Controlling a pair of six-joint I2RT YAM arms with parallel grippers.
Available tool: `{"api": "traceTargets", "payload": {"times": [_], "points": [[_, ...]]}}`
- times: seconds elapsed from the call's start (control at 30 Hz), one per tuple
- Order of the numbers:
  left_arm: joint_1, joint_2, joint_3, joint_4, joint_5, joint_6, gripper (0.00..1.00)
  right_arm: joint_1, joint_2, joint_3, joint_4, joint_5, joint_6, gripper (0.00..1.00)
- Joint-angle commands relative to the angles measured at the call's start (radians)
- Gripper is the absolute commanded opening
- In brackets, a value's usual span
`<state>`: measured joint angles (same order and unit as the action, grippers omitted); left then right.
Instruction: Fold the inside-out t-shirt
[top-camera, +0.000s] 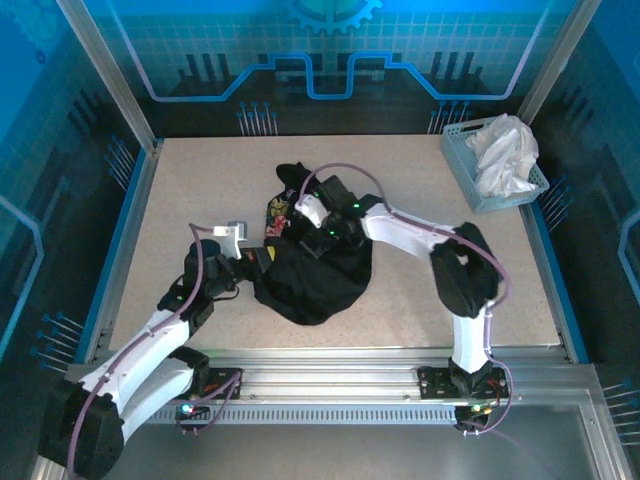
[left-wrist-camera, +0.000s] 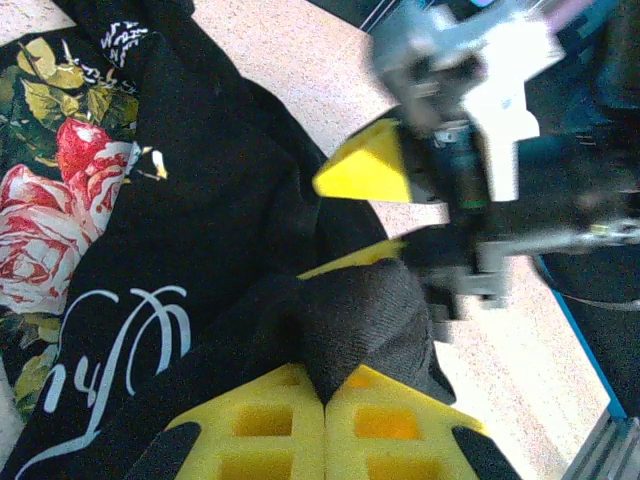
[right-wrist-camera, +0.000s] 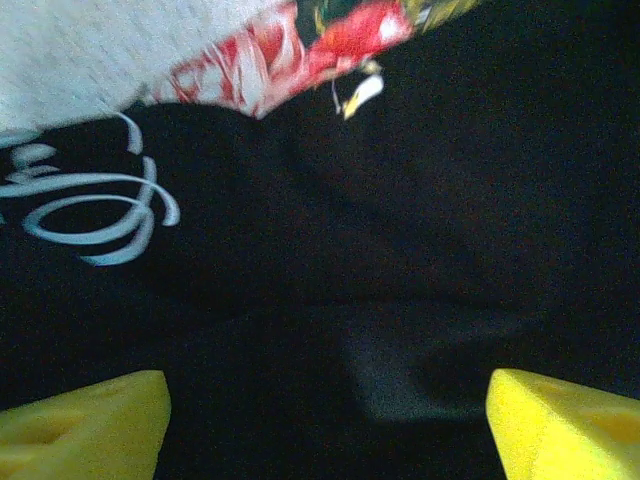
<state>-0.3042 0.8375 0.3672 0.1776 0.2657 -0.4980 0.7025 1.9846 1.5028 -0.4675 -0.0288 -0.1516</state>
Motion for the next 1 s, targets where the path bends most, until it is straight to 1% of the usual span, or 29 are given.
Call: {"api": "traceTargets", "payload": {"times": [0.0,0.03,0.1,0.13,0.23,0.27,0.37,0.47,0.53,0.6,0.73,0.87,0.97], "points": [[-0.005,-0.046,-0.041,-0.023,0.012,-0.01,0.03,0.028,0.116,0.123,-0.133,0.065,-0.036,0.79],[-0.005,-0.056,-0.045,-0.036,0.013,-0.012,0.03,0.031,0.147,0.154,-0.152,0.074,-0.029,0.71],[-0.006,-0.076,-0.054,-0.062,0.012,-0.014,0.03,0.031,0.168,0.186,-0.167,0.084,-0.015,0.45],[-0.006,-0.086,-0.06,-0.07,0.006,-0.016,0.03,0.026,0.155,0.181,-0.159,0.081,-0.008,0.32],[-0.006,-0.109,-0.078,-0.077,-0.015,-0.011,0.02,-0.005,0.055,0.147,-0.121,0.006,0.032,0.04],[-0.005,-0.109,-0.078,-0.073,-0.022,-0.005,0.02,-0.018,0.01,0.127,-0.099,-0.018,0.047,0.0],[-0.006,-0.101,-0.065,-0.048,-0.053,0.015,0.01,-0.084,-0.168,0.043,0.001,-0.106,0.119,0.0],[-0.004,-0.097,-0.038,0.018,-0.081,0.033,0.01,-0.171,-0.354,-0.067,0.128,-0.186,0.212,0.0],[-0.003,-0.085,-0.014,0.067,-0.094,0.049,0.01,-0.217,-0.473,-0.145,0.199,-0.207,0.25,0.0],[-0.001,-0.061,0.017,0.1,-0.107,0.069,0.01,-0.24,-0.56,-0.195,0.214,-0.189,0.253,0.0],[-0.001,0.004,0.074,0.139,-0.115,0.099,0.08,-0.275,-0.731,-0.332,0.269,-0.165,0.279,0.0],[-0.001,0.048,0.046,0.229,-0.084,0.122,0.15,-0.281,-0.832,-0.455,0.292,-0.17,0.296,0.0],[-0.001,0.094,-0.005,0.273,-0.018,0.135,0.27,-0.276,-0.863,-0.523,0.316,-0.193,0.314,0.0]]}}
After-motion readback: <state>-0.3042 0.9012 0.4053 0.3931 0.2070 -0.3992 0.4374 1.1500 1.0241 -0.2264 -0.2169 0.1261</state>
